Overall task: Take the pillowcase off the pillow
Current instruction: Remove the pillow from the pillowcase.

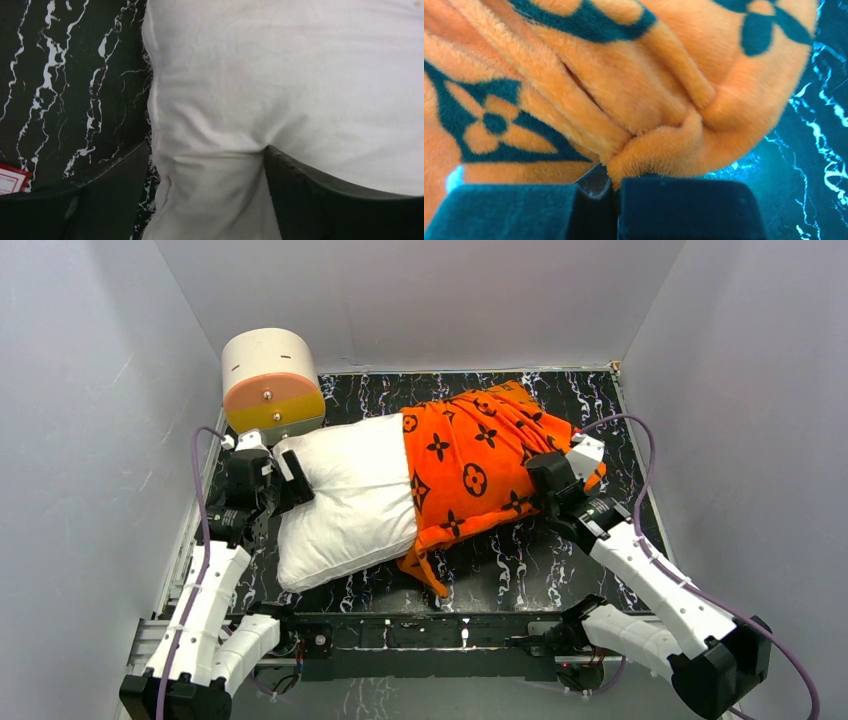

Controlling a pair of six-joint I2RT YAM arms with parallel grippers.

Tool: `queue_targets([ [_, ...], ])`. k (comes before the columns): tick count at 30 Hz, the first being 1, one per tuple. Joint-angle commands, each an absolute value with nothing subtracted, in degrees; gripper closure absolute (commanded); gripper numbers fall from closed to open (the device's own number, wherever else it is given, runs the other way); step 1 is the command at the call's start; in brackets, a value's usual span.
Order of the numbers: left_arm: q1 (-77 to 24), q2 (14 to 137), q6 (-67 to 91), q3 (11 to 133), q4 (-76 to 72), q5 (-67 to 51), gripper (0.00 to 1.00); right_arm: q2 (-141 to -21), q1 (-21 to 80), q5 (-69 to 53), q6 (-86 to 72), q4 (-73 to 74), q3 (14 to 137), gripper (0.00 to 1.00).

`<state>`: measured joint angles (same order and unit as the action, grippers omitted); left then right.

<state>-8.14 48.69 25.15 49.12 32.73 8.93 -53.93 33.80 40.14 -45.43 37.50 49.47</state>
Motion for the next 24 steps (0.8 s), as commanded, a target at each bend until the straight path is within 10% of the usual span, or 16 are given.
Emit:
queue_targets([
  [1, -7.0, 52.6, 24.0, 52.3, 37.2, 6.4, 0.05, -55.1, 33.2, 35.2, -48.8, 32.8, 46.0, 1.00],
  [6, -6.9, 53.9, 27.7, 54.2, 43.9, 6.0, 0.02, -55.7, 33.2, 35.5, -48.1, 37.8, 48.3, 0.75],
  [13, -6.9, 48.6, 35.7, 58.0, 58.7, 11.1, 0.02, -48.8, 33.2, 28.0, -48.4, 50.4, 53.4, 0.69],
  [19, -6.9, 42.0, 42.7, 60.4, 68.2, 15.8, 0.02, -34.0, 33.2, 11.9, -47.9, 44.3, 48.7, 0.26],
  [24, -6.9, 34.6, 41.7, 60.7, 67.8, 3.0, 0.02, -31.5, 33.2, -4.4, -54.4, 36.9, 42.7, 0.21],
])
